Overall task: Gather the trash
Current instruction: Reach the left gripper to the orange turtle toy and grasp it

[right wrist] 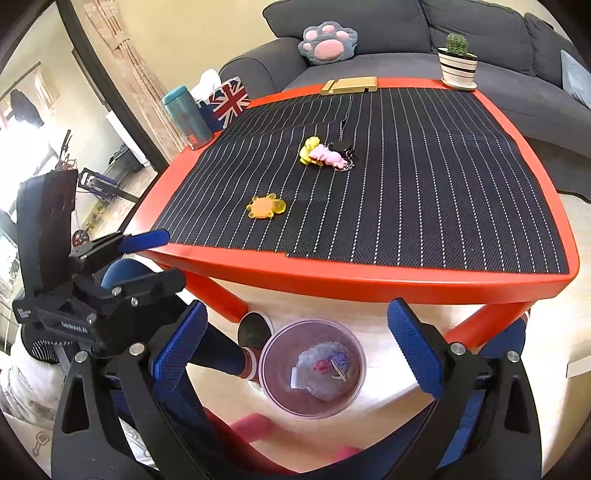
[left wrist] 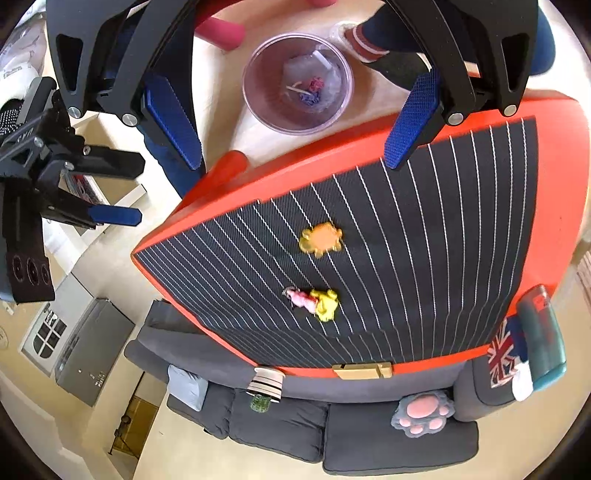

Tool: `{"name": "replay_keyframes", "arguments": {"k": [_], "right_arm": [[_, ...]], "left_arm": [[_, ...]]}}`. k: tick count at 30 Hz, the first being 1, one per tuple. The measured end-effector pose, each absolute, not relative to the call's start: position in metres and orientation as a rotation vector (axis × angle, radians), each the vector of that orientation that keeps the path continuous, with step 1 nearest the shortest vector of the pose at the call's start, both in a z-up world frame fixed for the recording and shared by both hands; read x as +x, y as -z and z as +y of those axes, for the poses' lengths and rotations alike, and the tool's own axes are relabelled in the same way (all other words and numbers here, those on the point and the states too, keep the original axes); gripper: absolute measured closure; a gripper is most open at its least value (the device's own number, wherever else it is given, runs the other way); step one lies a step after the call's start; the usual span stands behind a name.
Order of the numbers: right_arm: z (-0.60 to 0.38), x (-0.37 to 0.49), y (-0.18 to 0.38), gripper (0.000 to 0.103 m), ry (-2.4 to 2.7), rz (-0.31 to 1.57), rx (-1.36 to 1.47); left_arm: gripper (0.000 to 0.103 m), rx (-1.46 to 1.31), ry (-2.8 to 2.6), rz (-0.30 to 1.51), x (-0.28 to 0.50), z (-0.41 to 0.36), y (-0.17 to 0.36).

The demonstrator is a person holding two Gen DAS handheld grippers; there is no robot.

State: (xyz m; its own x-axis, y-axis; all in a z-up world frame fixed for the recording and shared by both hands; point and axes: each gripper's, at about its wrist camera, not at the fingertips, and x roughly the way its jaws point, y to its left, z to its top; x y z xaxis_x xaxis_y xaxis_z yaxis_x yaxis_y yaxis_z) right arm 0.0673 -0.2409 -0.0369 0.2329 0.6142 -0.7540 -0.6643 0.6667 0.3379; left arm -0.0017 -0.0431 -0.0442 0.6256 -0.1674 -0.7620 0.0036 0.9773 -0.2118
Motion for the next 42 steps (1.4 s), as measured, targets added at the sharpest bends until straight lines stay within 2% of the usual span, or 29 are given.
{"name": "replay_keyframes", "arguments": {"k": [14,29,32,34,40,42], "right_arm": [[-0.235,0.087,0.03,0.006,-0.867,1.0,-0.073],[-0.238,0.089,0.036,0.006,-0.86,1.017,-0.063],[-0.238,0.089,0.037,0.006,-0.861,1.02,-0.062],[-0.237,0.089,0.038,0.006,-0.862,1.019,-0.061],[-0.237,0.089,0.038,0.006,-0.862,1.018,-0.057],[-0.237,0.088,0.038,0.006,-0.862,1.018,-0.059]], "left_arm": [[0.008,-0.11,0.13,0.961,0.055,-0.033,0.041],[0.009,0.01,0.162,1.039,0.097,-0.035,0.07],[0.016,0.022,0.171,1.04,0.097,-0.038,0.075],[0.028,0.022,0.171,1.042,0.098,-0.039,0.076],[0.039,0.026,0.175,1.044,0.099,-0.041,0.078],[0.048,0.028,0.178,1.048,0.099,-0.042,0.079]]}}
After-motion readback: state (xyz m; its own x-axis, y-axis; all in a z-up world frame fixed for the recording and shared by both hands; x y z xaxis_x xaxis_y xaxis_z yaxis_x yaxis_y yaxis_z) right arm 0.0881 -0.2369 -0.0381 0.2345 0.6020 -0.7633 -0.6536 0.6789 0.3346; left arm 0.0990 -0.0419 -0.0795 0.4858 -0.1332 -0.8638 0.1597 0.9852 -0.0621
